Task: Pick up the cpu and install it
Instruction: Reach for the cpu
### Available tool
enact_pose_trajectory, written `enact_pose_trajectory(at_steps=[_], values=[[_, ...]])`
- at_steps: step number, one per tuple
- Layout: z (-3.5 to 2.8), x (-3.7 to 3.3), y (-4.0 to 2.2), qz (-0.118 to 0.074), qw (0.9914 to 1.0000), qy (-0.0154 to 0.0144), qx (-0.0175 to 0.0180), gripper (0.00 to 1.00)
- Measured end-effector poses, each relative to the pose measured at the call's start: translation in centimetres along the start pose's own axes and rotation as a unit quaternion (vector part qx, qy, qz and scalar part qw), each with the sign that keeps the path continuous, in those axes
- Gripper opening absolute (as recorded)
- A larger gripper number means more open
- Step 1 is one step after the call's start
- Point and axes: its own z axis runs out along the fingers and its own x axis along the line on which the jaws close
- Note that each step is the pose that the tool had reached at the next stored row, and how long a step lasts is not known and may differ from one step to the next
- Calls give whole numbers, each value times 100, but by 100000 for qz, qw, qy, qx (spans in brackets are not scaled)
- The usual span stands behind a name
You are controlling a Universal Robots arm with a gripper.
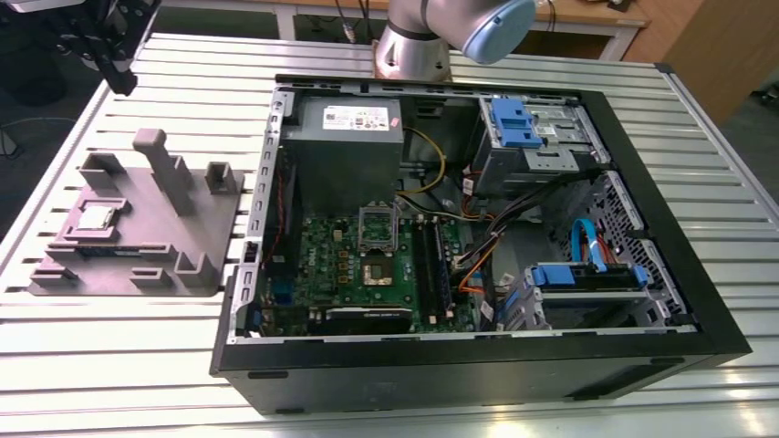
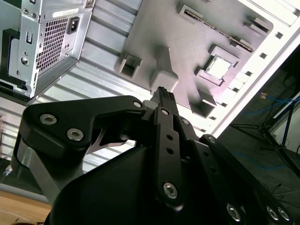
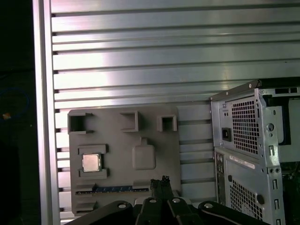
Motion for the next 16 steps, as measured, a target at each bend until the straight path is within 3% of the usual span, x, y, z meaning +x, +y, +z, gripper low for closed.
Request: enact_pose_trajectory(at_steps=[16], values=[[-3, 140, -11, -1, 100000, 3, 2, 11]])
